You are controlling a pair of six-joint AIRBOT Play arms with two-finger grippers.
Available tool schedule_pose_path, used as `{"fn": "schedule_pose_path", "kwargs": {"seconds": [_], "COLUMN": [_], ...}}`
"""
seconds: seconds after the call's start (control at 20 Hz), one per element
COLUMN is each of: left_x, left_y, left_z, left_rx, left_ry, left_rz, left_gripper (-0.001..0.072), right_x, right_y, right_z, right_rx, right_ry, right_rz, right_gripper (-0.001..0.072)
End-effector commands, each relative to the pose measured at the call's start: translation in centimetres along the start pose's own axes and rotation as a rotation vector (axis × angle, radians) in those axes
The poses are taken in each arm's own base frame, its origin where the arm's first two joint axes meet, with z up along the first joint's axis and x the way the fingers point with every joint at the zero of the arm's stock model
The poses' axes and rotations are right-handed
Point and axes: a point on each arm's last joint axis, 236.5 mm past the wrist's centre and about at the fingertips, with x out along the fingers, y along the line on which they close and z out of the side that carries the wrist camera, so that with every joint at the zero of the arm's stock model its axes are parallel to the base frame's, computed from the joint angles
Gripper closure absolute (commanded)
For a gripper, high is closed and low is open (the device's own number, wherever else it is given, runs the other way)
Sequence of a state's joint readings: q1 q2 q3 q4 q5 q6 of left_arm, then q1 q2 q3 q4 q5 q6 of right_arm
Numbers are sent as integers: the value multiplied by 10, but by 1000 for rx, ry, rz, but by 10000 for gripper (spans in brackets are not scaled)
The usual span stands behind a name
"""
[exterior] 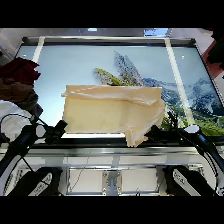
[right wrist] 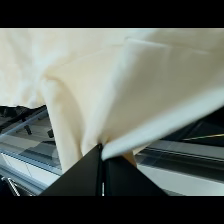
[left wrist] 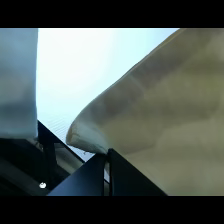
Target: Fold the shirts.
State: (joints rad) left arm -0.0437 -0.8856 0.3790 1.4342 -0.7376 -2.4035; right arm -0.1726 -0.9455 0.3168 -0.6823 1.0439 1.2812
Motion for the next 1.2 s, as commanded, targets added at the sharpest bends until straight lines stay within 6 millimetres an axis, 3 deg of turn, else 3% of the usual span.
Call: {"fn": "schedule_pose_path", "kwargs": {"seconds": [0.0, 0.25, 0.45, 0.65, 0.95, 1.05, 1.15], "left_x": [-2, -39, -90, -134, -163, -170, -173], "left_y": [-17, -48, -77, -84, -96, -97, -97], "left_z": [8, 18, 32, 42, 49, 57, 62], "left_rx": [-32, 193, 324, 363, 425, 439, 465], "left_ry": [-31, -21, -103, -221, -284, -318, -340], "left_rz": [-66, -89, -171, -234, -274, -265, -250], "left_gripper": [696, 696, 697, 697, 698, 698, 699], "right_x": [-2, -33, -65, -84, -86, -93, -108], "right_y": [5, 36, 44, 48, 48, 57, 75], "right_z": [0, -3, -10, -17, -22, -13, 9], "right_rx": [-2, -92, -139, -157, -147, -169, -206], "right_ry": [2, 8, -26, -77, -61, -97, -196], "right_rz": [13, 25, -49, -89, -89, -84, -69], "right_gripper": [679, 680, 680, 681, 680, 681, 682]}}
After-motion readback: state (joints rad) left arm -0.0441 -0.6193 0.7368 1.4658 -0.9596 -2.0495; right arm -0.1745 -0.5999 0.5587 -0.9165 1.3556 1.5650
